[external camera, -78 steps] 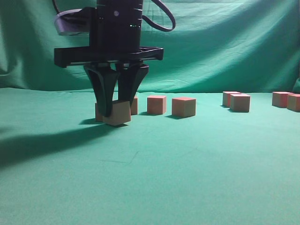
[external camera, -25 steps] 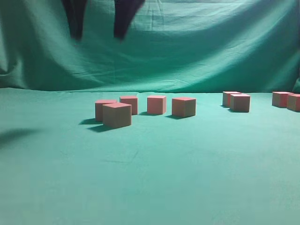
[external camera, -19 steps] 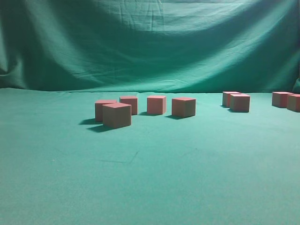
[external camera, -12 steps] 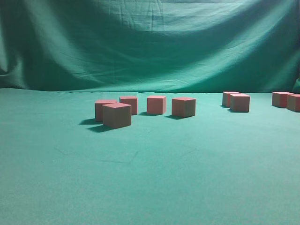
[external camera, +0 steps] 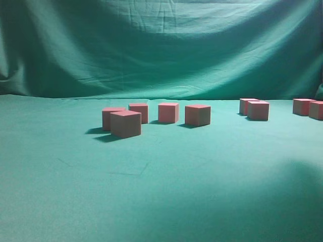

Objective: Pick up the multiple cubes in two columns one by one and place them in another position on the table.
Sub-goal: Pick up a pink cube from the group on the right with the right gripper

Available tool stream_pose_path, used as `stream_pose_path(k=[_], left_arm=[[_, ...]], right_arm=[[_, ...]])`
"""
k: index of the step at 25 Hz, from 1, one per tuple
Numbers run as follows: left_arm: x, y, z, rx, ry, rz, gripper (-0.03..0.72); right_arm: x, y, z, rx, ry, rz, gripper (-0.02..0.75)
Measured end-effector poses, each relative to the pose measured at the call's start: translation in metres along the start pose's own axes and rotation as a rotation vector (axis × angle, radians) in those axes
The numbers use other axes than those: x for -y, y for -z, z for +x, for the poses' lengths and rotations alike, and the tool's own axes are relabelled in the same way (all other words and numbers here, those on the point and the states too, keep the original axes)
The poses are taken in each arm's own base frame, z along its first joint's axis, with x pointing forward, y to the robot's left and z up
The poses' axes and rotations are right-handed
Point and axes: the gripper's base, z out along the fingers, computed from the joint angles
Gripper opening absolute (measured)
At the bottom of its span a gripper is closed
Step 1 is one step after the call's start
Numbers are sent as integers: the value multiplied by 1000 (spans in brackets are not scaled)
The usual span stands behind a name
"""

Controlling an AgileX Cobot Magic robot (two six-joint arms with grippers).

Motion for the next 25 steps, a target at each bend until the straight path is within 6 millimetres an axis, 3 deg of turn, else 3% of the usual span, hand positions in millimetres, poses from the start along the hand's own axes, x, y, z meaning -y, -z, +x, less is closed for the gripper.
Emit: stream_pose_path(k=[4, 9, 15, 20, 25], left_arm=[[0, 0, 0, 0, 0, 0, 0], [0, 0, 0, 0, 0, 0, 0], [0, 0, 0, 0, 0, 0, 0], [0, 0, 0, 0, 0, 0, 0], [0, 0, 0, 0, 0, 0, 0]], right_arm=[[22, -44, 25, -123, -91, -21, 540], [37, -79, 44, -136, -178, -52, 540], [57, -122, 51, -130, -245, -40, 540], [52, -154, 49, -142, -245, -87, 540], [48, -171, 43, -88, -231, -114, 540]])
